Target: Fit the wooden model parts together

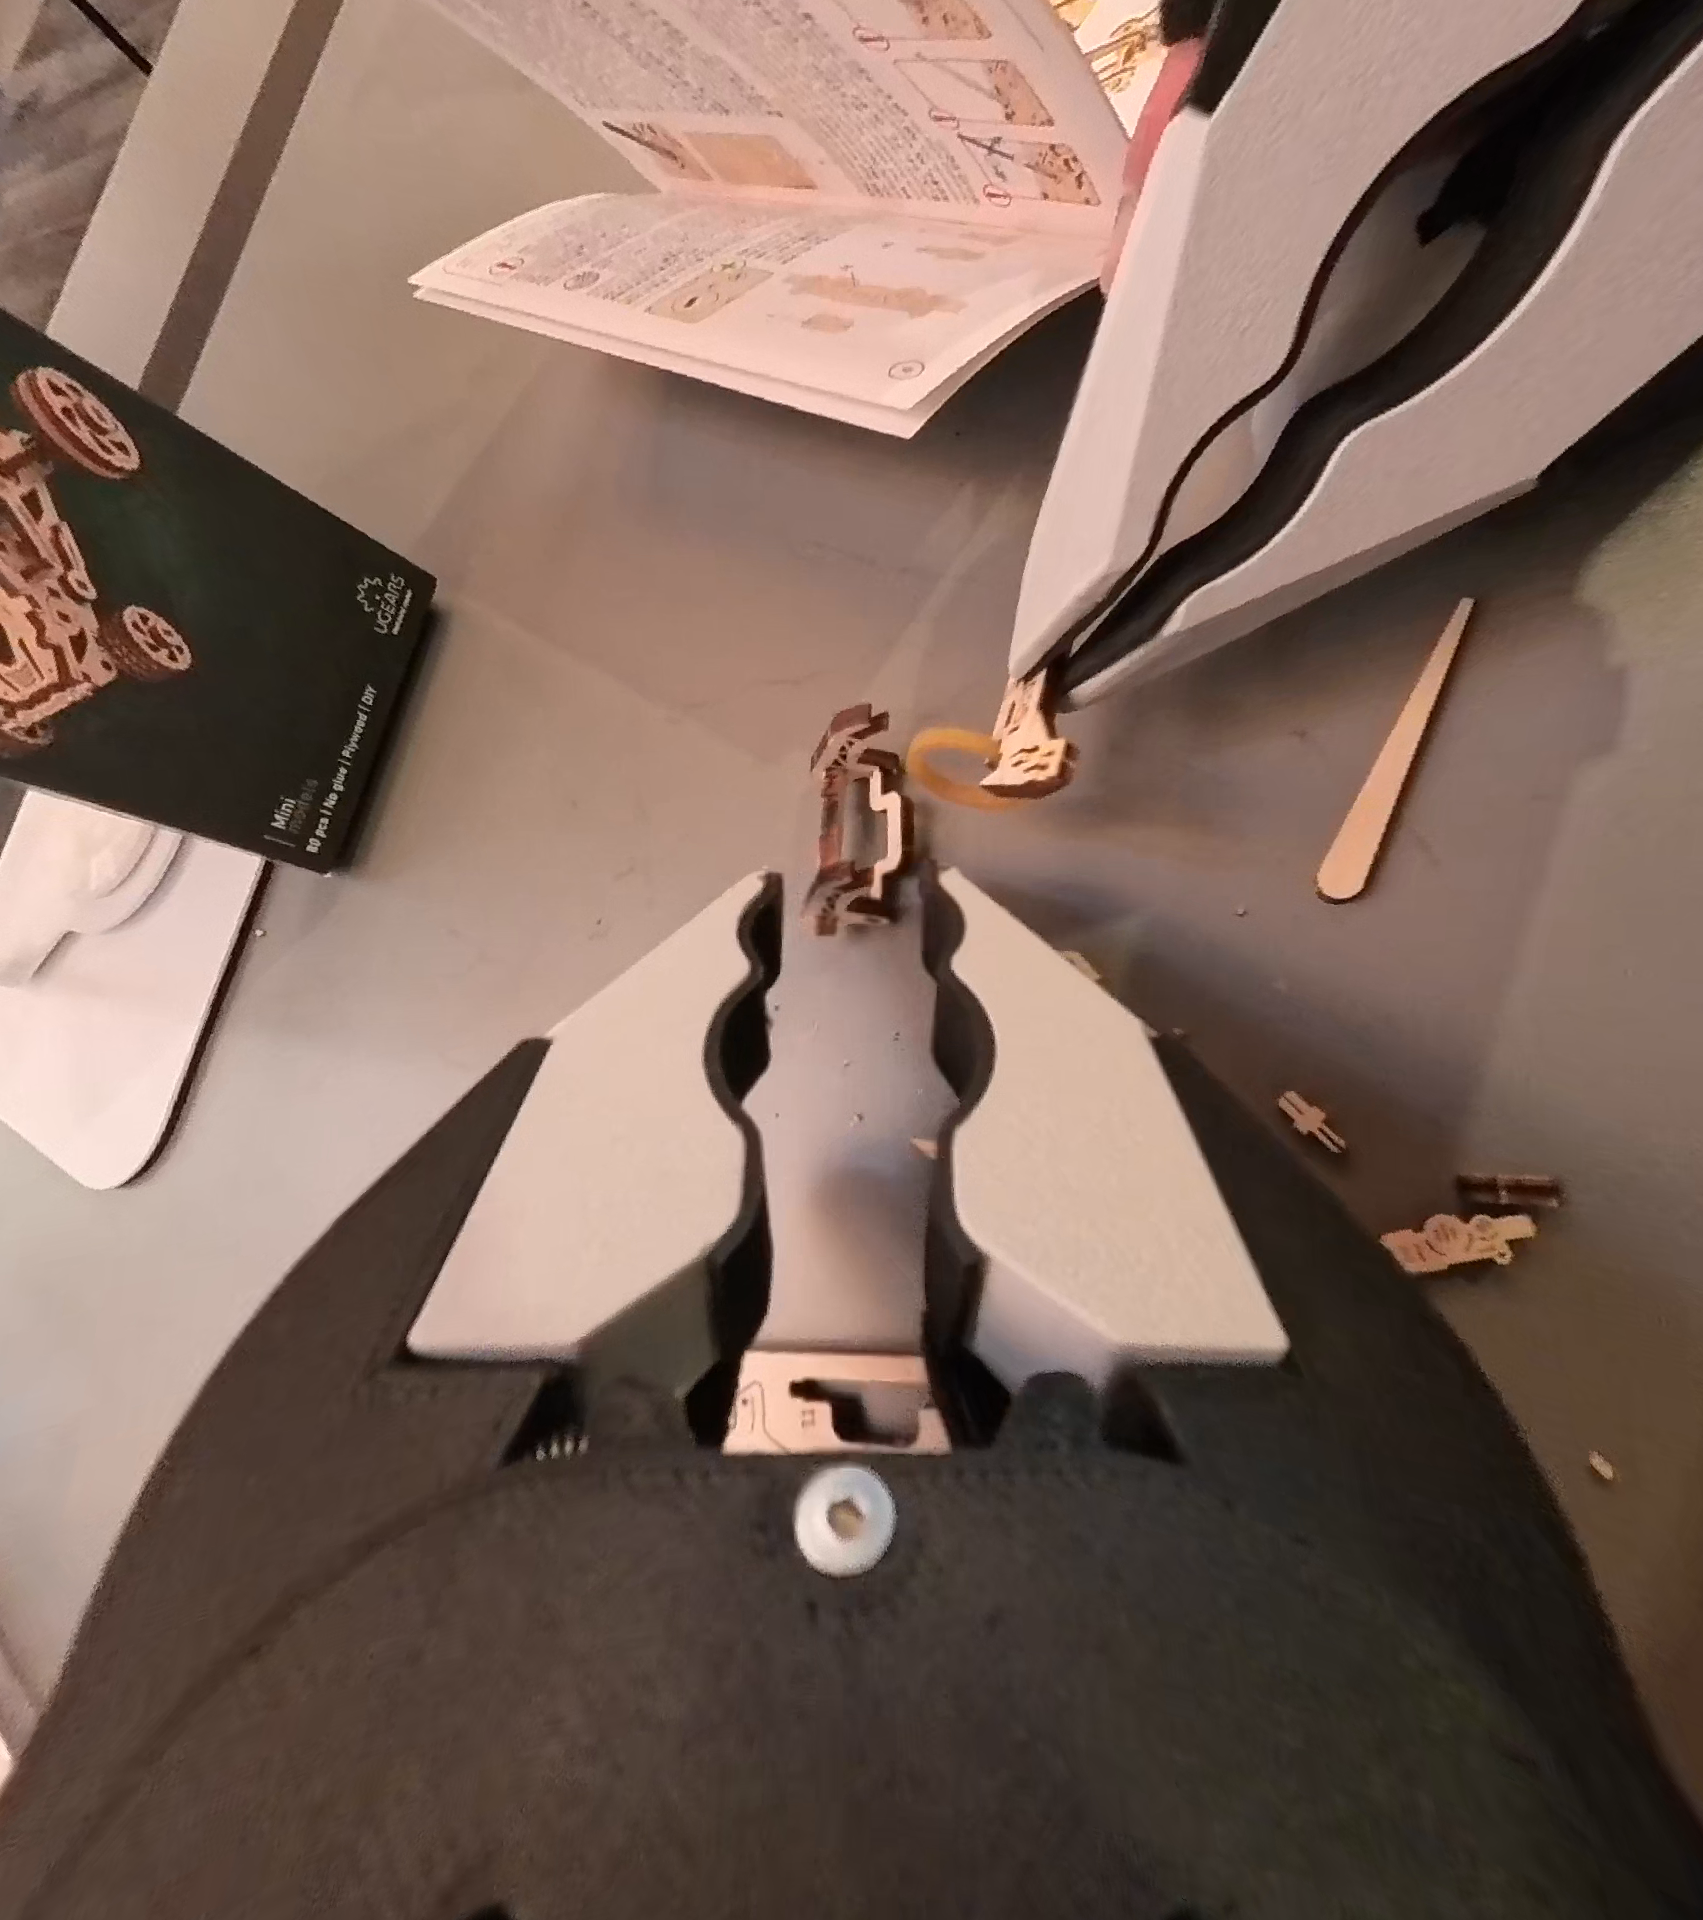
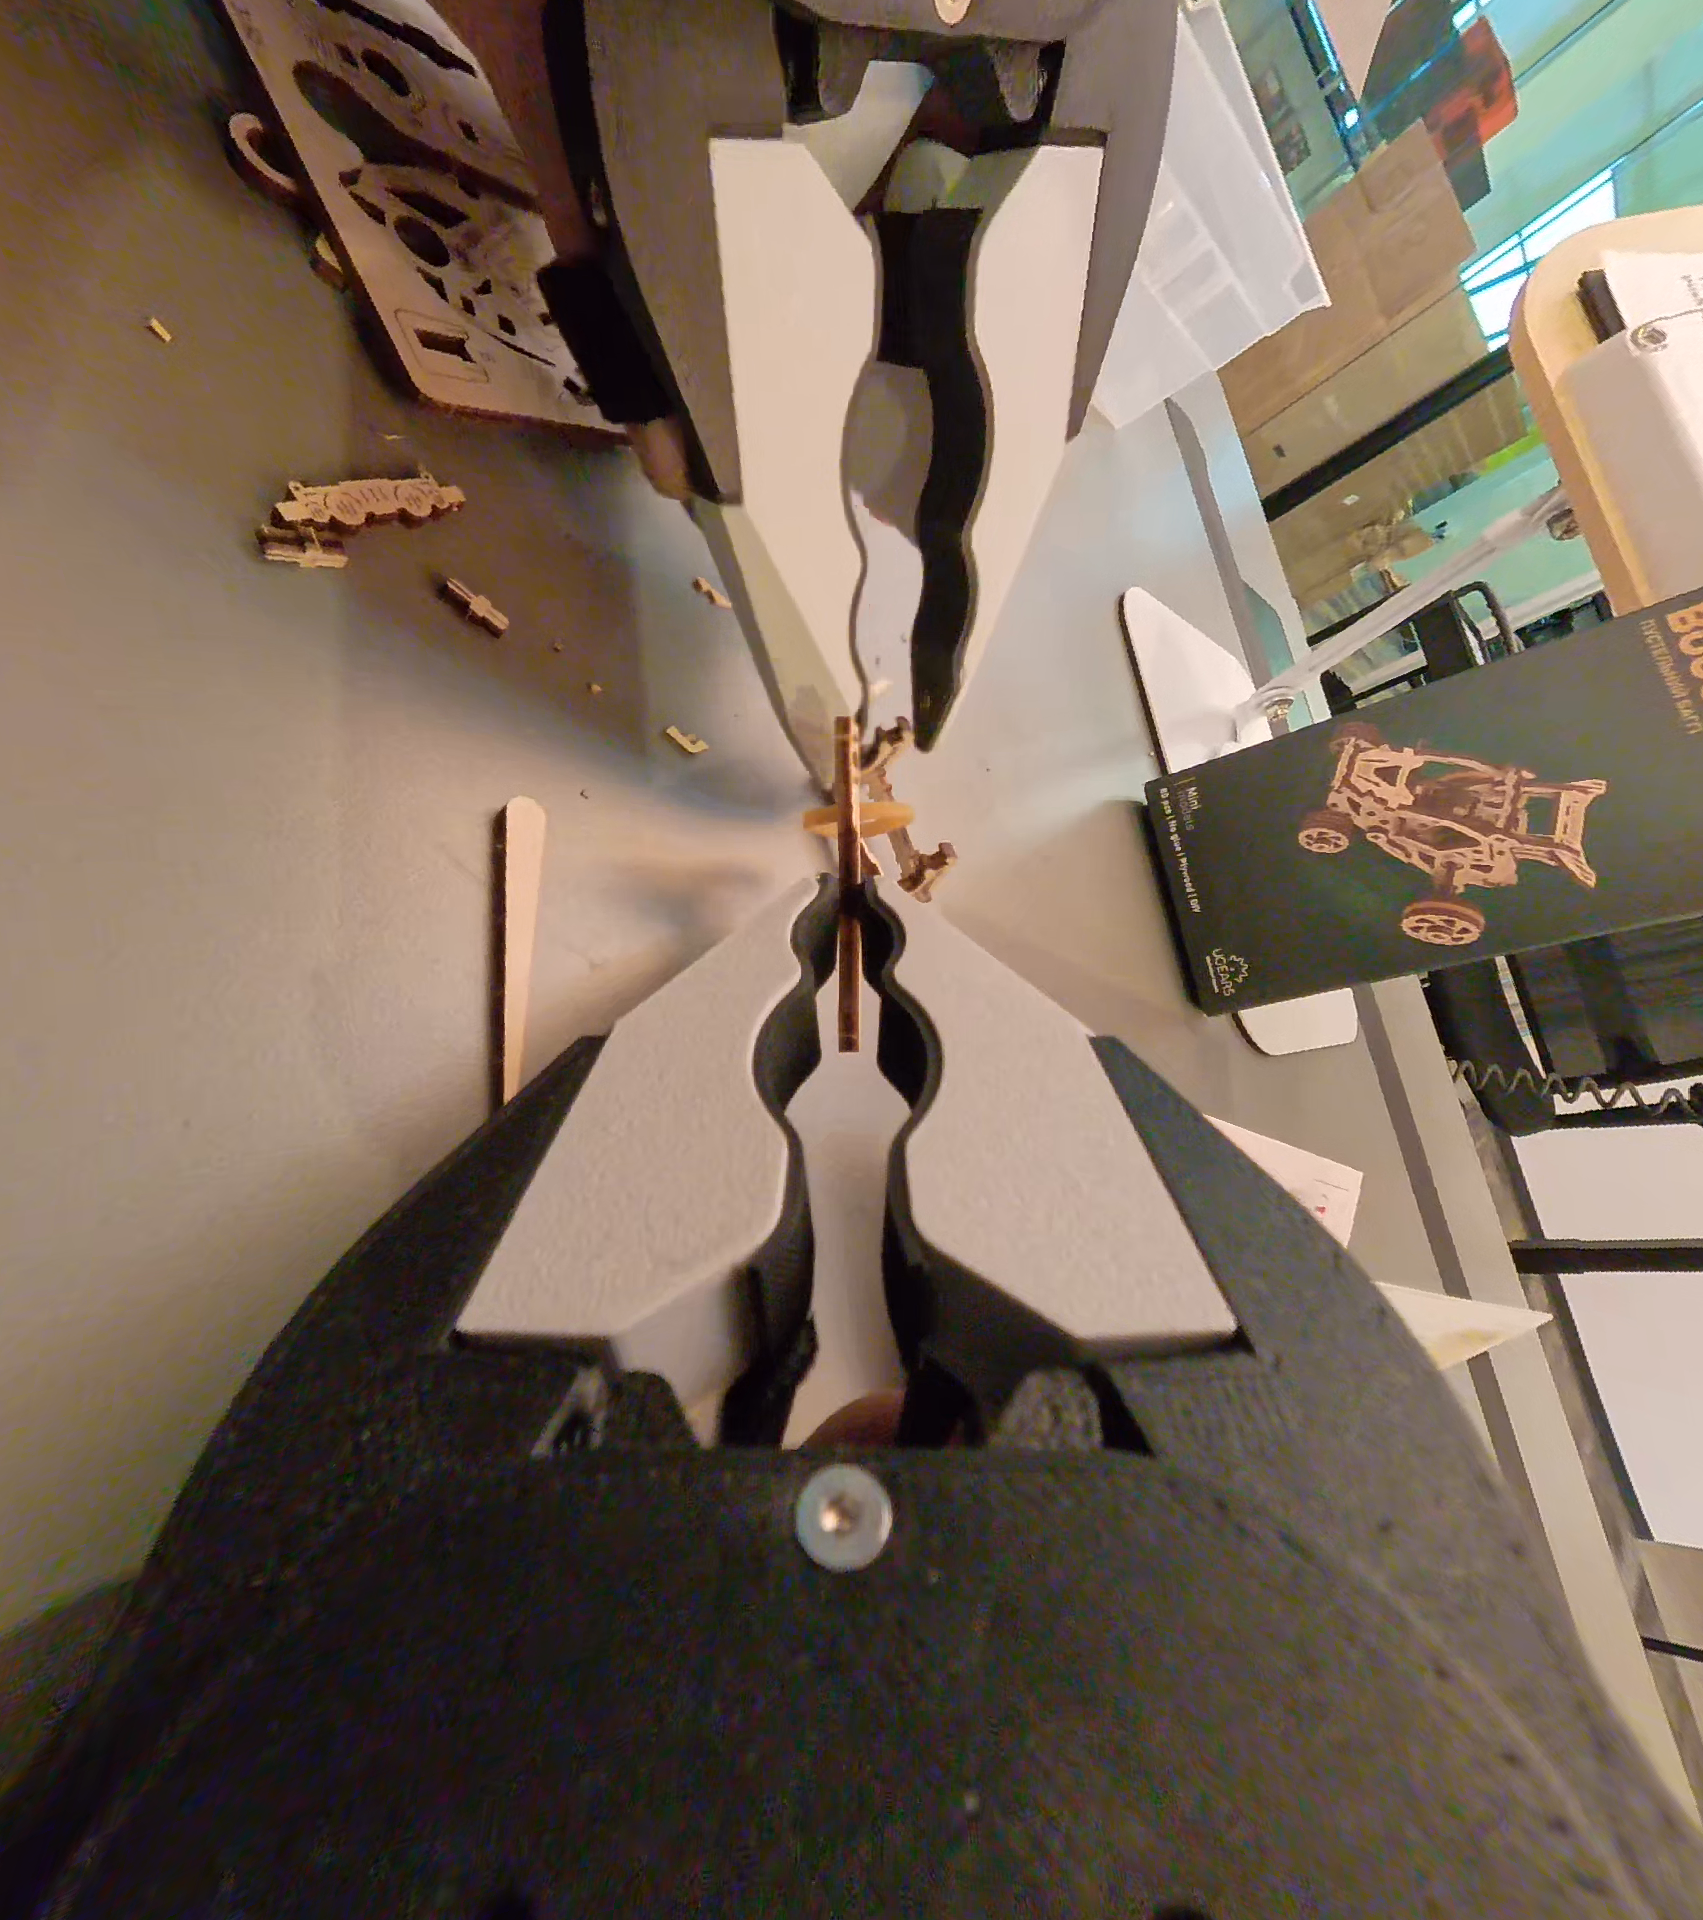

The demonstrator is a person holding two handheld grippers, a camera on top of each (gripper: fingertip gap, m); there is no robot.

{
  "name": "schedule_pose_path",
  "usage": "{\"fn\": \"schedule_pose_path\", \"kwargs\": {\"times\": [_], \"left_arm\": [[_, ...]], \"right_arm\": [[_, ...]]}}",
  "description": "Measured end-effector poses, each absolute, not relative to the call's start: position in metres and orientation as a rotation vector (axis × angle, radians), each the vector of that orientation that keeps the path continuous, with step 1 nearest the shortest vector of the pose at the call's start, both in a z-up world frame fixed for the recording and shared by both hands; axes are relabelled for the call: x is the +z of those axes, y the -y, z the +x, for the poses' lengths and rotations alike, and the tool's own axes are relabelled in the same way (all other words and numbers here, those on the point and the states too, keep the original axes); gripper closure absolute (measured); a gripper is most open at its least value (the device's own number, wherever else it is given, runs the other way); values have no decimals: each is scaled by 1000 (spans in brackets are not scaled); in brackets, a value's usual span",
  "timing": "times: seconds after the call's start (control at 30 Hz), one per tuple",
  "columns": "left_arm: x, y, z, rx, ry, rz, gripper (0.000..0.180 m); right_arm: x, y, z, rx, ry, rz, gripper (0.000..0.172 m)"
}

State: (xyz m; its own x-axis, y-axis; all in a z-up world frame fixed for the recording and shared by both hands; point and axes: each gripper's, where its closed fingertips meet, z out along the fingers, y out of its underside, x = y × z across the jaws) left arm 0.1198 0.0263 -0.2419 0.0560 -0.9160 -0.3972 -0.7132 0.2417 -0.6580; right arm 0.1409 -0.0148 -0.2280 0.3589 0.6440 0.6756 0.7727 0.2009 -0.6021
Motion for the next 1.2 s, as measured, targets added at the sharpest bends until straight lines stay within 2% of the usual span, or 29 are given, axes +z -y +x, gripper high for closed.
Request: {"fn": "schedule_pose_path", "kwargs": {"times": [0.03, 0.17, 0.47, 0.63, 0.9, 1.0, 1.2], "left_arm": [[-242, -28, 118, -310, -1697, -1527, 152], [-236, -28, 111, -329, -1673, -1549, 136], [-216, -15, 101, -427, -1593, -1557, 128], [-187, 3, 110, -458, -1551, -1450, 139], [-203, 16, 109, -195, -1760, -1339, 157], [-206, 17, 109, -136, -1775, -1309, 173], [-202, 17, 108, -137, -1736, -1282, 179]], "right_arm": [[-228, 15, 141, -142, 1342, -1500, 171], [-224, 15, 139, -145, 1332, -1481, 171], [-217, 12, 138, -56, 1264, -1503, 171], [-227, 12, 131, -93, 1347, -1556, 171], [-214, 18, 114, -100, 1406, -1616, 171], [-209, 19, 110, -108, 1425, -1626, 171], [-201, 14, 109, -111, 1417, -1648, 167]]}}
